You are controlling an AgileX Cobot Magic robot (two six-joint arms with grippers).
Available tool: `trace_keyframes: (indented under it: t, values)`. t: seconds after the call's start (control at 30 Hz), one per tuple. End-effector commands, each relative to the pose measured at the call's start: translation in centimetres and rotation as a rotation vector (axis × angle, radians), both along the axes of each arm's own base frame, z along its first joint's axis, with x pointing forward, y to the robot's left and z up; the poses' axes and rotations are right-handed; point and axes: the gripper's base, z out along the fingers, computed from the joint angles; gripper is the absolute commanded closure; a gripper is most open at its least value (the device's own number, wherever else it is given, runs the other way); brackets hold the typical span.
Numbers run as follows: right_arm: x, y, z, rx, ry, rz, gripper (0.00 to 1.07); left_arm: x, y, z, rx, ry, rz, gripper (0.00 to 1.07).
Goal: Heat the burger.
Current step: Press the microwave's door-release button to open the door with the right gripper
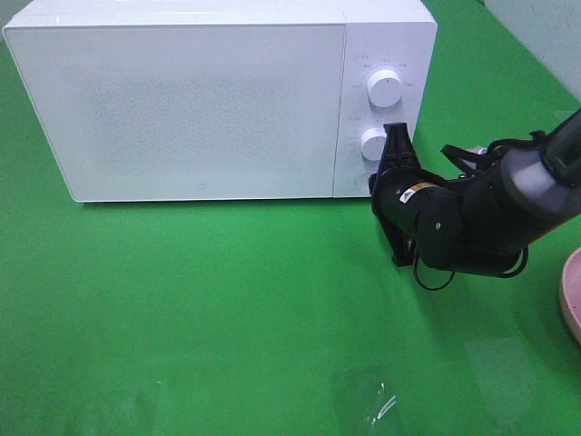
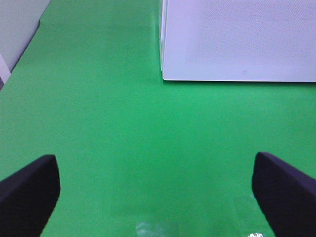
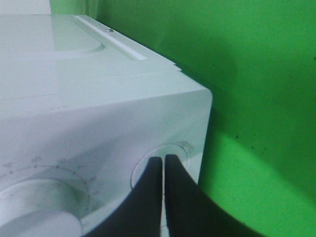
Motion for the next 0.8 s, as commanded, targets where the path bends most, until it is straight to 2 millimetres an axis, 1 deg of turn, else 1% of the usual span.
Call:
trace_keyframes:
  t: [0.03, 0.17, 0.5, 0.63, 0.8]
  values:
    - [0.4, 0.1, 0.0, -0.001, -0.014, 0.008, 1.07, -0.3, 0.0, 0.0, 0.001, -0.017, 0.005, 0.09]
    - [0.9, 0.5, 0.3, 0.013, -0.035, 0.022, 1.07, -0.3, 0.0, 0.0, 0.001, -0.017, 0.005, 0.09]
    - [1.1, 0.2, 0.7, 0.015, -0.079, -0.021, 1.07, -0.3, 0.0, 0.0, 0.001, -0.017, 0.005, 0.09]
    - [1.3, 0.0, 1.4, 0.012, -0.165, -0.034, 1.07, -0.3, 0.0, 0.0, 0.001, -0.017, 0.005, 0.09]
    - [1.8, 0.3, 1.9, 0.024, -0.188, -0.035, 1.07, -0.3, 0.0, 0.0, 0.001, -0.017, 0.005, 0.09]
